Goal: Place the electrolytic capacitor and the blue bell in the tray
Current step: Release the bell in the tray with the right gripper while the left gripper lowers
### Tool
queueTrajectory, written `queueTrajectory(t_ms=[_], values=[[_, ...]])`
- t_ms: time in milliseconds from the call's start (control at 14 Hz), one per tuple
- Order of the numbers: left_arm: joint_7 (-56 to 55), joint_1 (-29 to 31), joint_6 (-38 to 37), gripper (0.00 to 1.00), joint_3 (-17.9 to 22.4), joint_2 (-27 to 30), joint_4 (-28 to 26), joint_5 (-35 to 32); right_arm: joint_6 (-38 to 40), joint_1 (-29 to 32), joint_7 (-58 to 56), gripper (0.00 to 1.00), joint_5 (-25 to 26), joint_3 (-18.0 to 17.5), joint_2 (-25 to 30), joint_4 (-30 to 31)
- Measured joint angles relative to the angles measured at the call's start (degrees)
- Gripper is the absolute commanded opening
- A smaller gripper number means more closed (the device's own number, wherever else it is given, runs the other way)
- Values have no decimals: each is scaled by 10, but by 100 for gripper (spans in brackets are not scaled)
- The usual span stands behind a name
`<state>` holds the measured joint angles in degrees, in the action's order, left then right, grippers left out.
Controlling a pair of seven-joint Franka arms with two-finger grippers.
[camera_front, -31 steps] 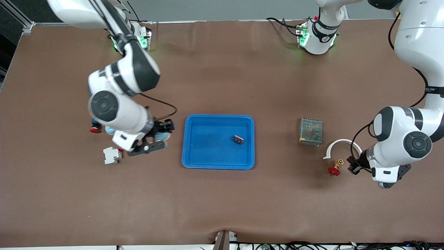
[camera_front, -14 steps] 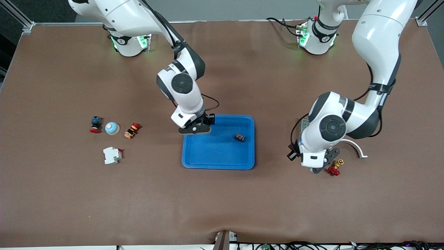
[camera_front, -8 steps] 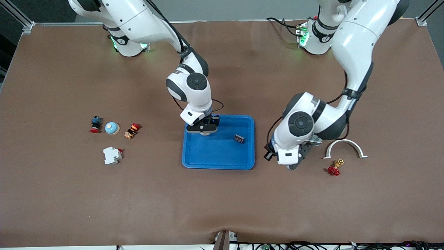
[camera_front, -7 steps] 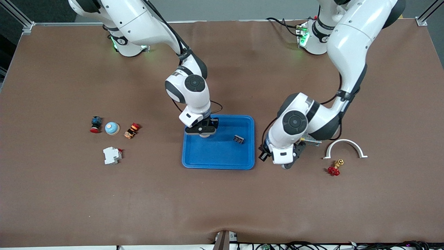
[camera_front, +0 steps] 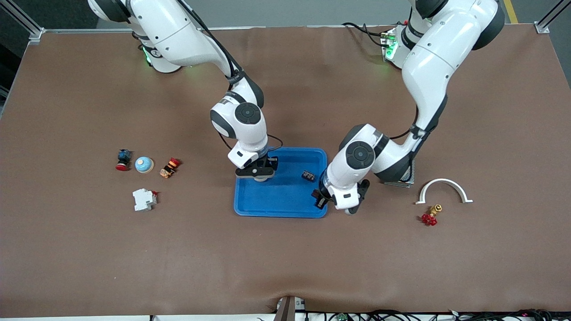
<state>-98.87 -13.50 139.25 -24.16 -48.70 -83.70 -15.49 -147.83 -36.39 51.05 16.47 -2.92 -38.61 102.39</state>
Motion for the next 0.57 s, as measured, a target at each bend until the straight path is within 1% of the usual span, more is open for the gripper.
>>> queueTrajectory(t_ms=[71,143,571], values=[[-9,-9,9,0,4,-5,2,0,0,0,0,79,1,0,-1,0],[-17,-17,13,0,10,-9,5,0,0,0,0,100,1,0,-1,0],[-47,-73,20,0,48,-26,21,0,7,-2,0,100,3,-3,0,-10]])
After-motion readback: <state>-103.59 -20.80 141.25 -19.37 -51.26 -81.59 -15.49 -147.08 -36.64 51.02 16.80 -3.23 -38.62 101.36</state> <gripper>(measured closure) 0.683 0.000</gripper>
